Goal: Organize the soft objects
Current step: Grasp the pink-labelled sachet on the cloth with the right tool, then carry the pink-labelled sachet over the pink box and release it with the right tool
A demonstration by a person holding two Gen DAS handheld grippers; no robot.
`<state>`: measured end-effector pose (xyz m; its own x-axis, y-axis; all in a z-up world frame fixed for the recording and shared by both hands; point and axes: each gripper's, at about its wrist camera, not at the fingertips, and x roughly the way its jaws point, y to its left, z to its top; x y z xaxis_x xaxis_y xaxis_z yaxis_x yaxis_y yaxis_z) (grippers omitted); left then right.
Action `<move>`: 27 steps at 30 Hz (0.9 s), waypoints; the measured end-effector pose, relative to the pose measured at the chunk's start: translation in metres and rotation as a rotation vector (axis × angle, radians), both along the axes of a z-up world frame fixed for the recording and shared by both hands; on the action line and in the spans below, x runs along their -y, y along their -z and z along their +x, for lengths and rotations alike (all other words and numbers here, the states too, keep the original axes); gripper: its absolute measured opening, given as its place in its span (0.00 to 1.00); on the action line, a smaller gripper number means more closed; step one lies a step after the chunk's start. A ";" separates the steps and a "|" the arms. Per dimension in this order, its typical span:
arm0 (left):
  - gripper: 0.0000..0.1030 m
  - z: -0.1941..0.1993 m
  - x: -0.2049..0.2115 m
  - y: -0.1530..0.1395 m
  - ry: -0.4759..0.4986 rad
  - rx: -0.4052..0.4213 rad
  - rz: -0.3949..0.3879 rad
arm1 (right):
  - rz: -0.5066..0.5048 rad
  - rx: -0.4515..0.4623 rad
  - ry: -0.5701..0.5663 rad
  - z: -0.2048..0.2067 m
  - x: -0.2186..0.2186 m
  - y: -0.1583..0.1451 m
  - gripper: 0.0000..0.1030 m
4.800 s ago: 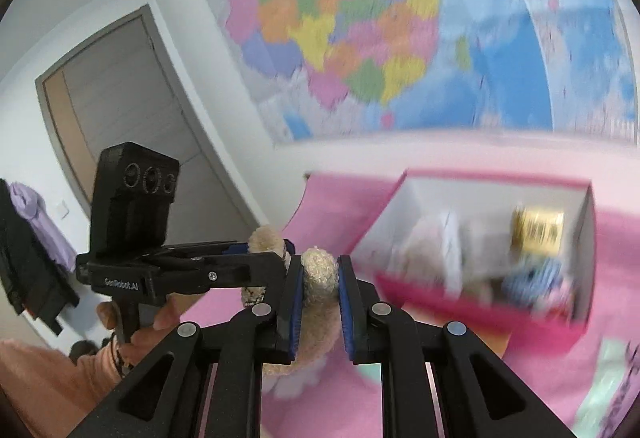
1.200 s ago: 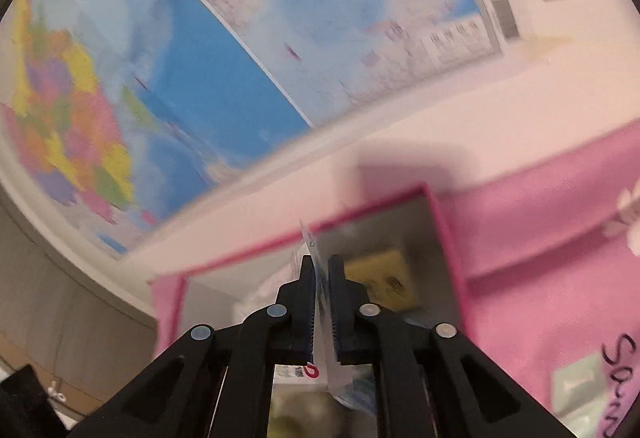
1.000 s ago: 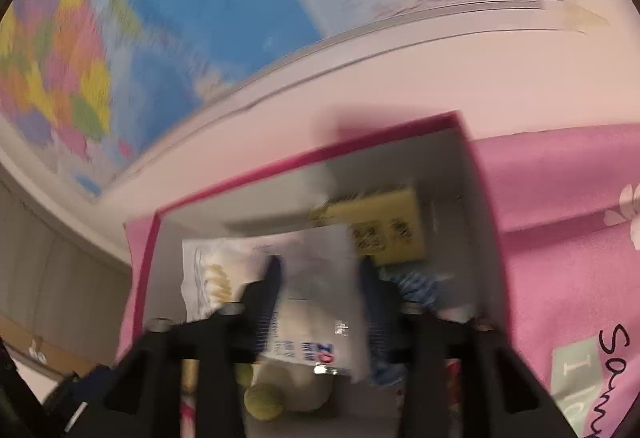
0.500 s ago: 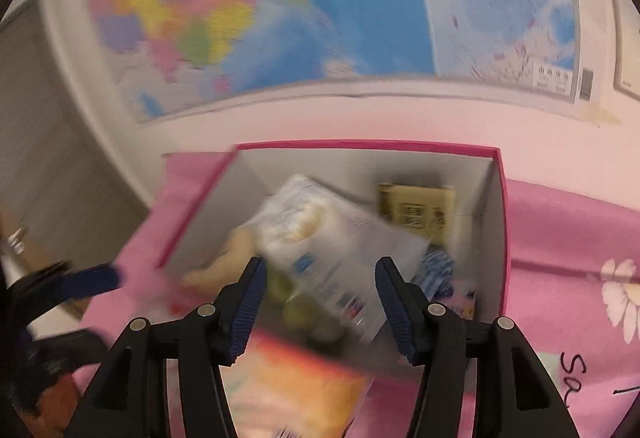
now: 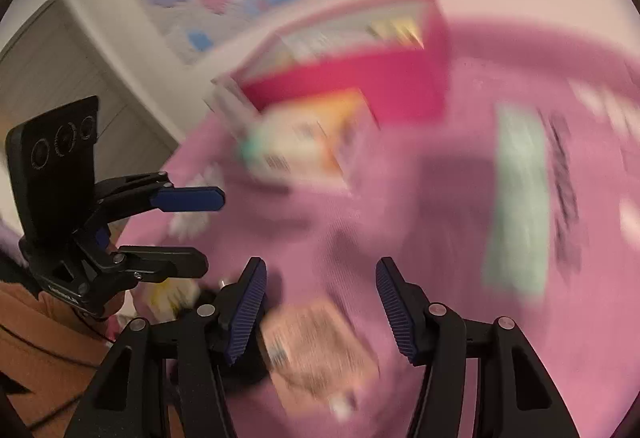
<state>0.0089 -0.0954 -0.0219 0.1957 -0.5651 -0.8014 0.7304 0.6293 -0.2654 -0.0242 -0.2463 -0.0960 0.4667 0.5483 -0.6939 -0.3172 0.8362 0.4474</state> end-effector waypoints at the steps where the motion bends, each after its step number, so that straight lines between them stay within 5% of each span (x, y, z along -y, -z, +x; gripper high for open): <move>1: 0.60 -0.002 0.003 0.004 0.013 -0.005 0.009 | 0.007 -0.018 0.019 -0.011 0.006 0.007 0.57; 6: 0.57 -0.009 0.020 0.017 0.062 -0.024 0.047 | 0.059 -0.066 0.086 -0.046 0.020 0.023 0.54; 11: 0.40 -0.012 0.030 0.027 0.088 -0.047 0.092 | 0.082 -0.066 0.085 -0.058 0.019 0.029 0.39; 27: 0.36 0.004 0.016 0.026 0.003 -0.115 0.056 | 0.143 -0.019 0.142 -0.044 0.014 0.028 0.23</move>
<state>0.0124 -0.1115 -0.0479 0.0989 -0.5195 -0.8487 0.6991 0.6432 -0.3123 -0.0681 -0.2606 -0.1243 0.5337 0.5719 -0.6230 -0.1913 0.7992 0.5698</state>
